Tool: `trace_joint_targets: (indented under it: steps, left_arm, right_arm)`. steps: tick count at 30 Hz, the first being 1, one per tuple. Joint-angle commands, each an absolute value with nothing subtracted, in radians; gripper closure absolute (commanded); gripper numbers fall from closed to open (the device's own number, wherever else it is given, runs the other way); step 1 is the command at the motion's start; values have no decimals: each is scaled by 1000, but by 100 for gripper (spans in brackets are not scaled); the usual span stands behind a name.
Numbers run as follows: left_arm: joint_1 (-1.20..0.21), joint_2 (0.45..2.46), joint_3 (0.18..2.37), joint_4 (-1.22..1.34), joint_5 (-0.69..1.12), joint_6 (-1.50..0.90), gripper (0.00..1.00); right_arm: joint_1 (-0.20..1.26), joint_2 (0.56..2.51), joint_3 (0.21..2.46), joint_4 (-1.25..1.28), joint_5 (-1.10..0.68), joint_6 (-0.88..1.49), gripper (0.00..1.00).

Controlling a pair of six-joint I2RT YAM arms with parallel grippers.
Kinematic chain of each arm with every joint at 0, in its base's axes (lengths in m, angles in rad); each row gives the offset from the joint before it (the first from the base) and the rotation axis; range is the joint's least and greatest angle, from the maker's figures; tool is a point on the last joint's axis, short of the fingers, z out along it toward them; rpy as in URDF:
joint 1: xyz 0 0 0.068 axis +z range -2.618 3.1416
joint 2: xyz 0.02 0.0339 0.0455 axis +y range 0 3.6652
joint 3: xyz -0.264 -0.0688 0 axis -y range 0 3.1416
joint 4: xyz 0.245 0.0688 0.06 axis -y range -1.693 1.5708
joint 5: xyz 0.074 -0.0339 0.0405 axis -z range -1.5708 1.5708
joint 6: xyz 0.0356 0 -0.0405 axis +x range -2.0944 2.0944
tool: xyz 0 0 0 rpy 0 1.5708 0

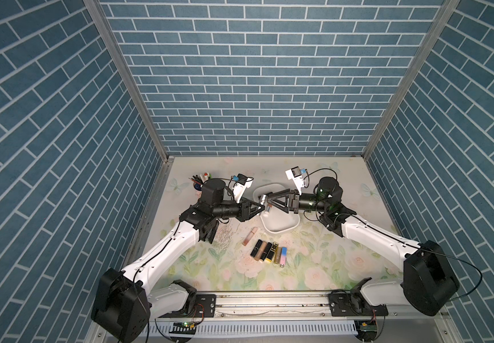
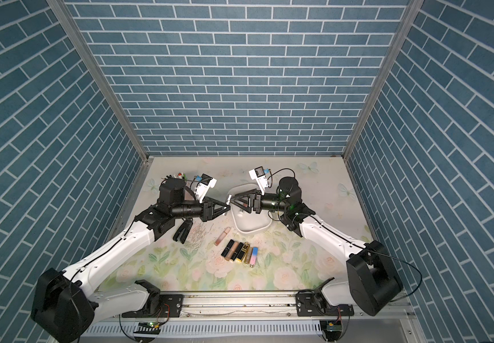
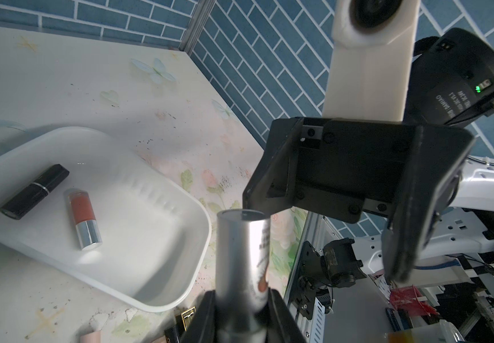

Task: Put the lipstick into the storage box
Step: Pick up the lipstick at the center of the board.

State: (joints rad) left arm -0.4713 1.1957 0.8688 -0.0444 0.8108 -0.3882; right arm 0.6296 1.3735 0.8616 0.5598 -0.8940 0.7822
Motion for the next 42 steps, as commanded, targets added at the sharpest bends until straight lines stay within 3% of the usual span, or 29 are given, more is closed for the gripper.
trace_joint_targets:
  steps: [1, 24, 32, 40, 42]
  left_arm:
    - [-472, 1184, 859, -11, 835, -394, 81]
    - [-472, 1166, 851, -12, 829, -391, 81]
    - [-473, 1172, 854, -11, 818, -393, 82]
    - [-473, 1167, 856, -15, 797, -390, 81]
    - [-473, 1167, 857, -17, 784, -390, 73]
  right_arm:
    - [652, 1398, 901, 586, -910, 793, 34]
    - [677, 1478, 971, 435, -758, 758, 40]
    - [691, 1499, 961, 501, -789, 801, 61]
    - [698, 1512, 938, 569, -807, 855, 91]
    - [698, 1511, 927, 599, -809, 878, 92]
